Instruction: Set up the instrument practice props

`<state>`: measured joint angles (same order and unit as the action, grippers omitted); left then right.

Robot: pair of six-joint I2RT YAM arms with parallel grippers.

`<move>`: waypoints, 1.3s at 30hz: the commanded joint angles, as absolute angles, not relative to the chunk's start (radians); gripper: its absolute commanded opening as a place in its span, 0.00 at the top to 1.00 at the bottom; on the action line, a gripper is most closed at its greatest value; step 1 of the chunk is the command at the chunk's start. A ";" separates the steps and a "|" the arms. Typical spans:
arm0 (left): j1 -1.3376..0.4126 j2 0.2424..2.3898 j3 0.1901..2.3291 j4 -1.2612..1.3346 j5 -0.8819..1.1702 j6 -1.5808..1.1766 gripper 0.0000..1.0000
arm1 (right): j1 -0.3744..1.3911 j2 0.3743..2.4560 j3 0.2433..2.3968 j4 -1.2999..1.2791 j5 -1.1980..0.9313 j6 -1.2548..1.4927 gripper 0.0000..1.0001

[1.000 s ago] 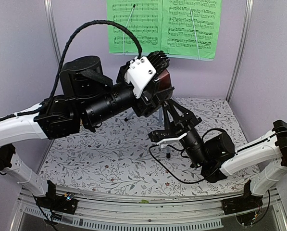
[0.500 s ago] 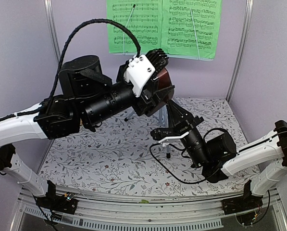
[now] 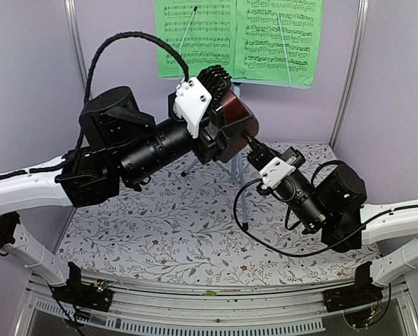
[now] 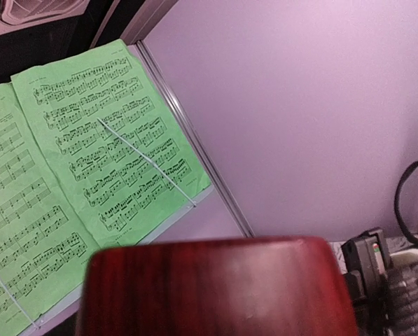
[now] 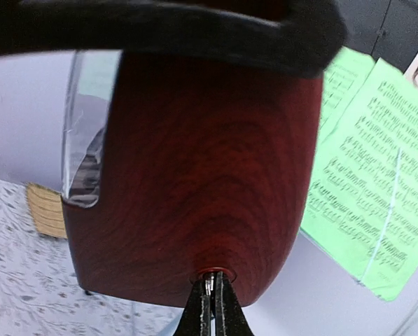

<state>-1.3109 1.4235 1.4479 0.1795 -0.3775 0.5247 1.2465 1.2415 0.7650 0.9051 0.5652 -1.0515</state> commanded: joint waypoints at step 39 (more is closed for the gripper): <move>-1.223 1.353 0.939 0.877 -0.132 0.465 1.00 | 0.994 1.165 0.640 1.073 0.059 1.604 1.00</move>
<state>-1.2274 1.3659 0.9535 0.8402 -0.1928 0.4442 1.0111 1.1675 0.6373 0.7853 -0.0097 1.4311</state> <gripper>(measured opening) 0.678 0.020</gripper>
